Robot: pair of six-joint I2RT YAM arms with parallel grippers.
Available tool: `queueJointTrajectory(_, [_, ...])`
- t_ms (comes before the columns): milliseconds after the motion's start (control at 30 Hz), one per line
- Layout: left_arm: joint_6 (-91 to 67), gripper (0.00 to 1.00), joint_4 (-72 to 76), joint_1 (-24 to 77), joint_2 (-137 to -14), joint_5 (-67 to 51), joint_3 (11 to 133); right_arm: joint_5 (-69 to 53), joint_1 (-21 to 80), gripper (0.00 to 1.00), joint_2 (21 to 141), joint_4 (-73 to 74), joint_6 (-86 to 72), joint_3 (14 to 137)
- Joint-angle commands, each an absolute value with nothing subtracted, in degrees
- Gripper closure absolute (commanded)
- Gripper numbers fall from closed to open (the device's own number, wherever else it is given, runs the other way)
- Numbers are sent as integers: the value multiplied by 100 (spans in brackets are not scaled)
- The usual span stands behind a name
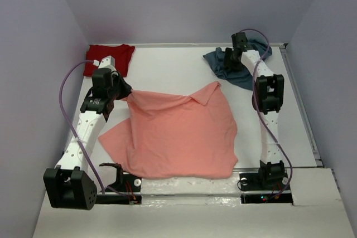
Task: Fold and stack the t-shirts
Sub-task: Flatten the tshirt out
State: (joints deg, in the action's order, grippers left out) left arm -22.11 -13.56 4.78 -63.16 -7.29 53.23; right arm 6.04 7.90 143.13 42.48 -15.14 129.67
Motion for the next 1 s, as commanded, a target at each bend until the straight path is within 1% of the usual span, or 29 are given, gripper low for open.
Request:
queueJointTrajectory(0, [-2136, 100, -1239, 466, -6135, -694, 5282, 1880, 554, 33, 14256, 4368, -1196, 13069])
queueJointTrajectory(233, [-2153, 100, -1257, 466, -6082, -703, 5159, 2521, 62, 33, 14326, 4438, -1231, 13166])
queueJointTrajectory(333, [-2180, 100, -1257, 466, -6073, -729, 5115, 3083, -148, 33, 14405, 4447, -1169, 13350])
queueJointTrajectory(433, [-2171, 100, -1266, 466, -6073, -729, 5115, 3382, -325, 32, 14405, 4473, -1291, 13429])
queueJointTrajectory(533, [-2171, 100, -1283, 457, -6065, -729, 5115, 3945, -448, 30, 14396, 4465, -1388, 13474])
queueJointTrajectory(567, [-2197, 100, -1275, 466, -6047, -729, 5089, 4312, -448, 28, 14396, 4465, -1450, 13465])
queueJointTrajectory(700, [-2241, 100, -1239, 466, -6038, -765, 5036, 4842, -623, 26, 14370, 4456, -1766, 13421])
queueJointTrajectory(833, [-2250, 100, -1239, 466, -5986, -773, 5027, 4817, -677, 25, 14177, 4456, -2030, 13456])
queueJointTrajectory(967, [-2285, 100, -1222, 466, -5968, -808, 5001, 4447, -677, 23, 13756, 4246, -1969, 13536])
